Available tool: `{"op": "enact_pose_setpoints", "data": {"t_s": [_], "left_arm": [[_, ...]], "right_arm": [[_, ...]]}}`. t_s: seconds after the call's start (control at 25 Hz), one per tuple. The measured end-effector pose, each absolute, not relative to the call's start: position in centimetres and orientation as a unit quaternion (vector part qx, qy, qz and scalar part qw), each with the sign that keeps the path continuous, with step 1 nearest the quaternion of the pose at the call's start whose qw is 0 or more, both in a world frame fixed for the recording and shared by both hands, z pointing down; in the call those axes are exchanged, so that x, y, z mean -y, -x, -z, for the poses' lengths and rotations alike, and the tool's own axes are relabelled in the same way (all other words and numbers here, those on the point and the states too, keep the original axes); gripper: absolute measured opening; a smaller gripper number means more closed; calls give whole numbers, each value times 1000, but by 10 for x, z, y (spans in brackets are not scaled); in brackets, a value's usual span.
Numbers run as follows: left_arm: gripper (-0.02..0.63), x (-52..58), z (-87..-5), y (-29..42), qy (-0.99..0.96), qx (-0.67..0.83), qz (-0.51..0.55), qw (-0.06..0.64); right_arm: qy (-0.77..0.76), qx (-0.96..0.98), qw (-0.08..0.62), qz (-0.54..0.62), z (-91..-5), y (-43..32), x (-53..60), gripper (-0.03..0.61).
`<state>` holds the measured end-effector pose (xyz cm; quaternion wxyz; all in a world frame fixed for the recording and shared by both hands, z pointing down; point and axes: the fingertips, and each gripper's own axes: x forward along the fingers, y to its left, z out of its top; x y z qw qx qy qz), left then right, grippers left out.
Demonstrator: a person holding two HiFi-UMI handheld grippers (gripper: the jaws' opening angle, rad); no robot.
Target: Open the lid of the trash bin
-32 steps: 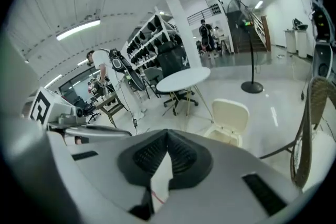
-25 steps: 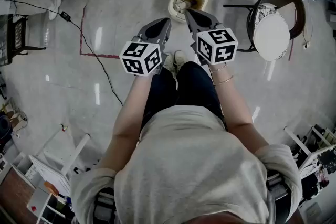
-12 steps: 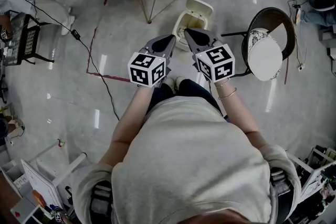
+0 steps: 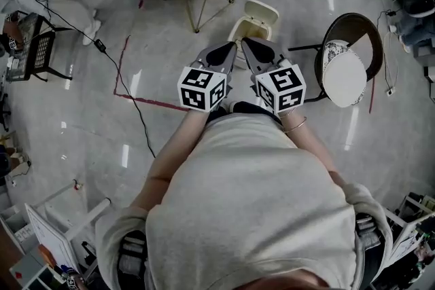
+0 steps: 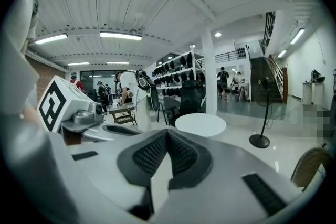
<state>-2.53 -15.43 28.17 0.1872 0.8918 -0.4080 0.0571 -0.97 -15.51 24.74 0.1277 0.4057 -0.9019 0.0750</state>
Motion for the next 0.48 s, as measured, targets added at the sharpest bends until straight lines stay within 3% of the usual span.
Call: {"op": "enact_pose_setpoints", "data": {"t_s": [0.48], "left_arm": [[6,155,-296,24,-884,421,-72,191]], "right_arm": [[-409,895,162,-70,-266,7,159,5]]}}
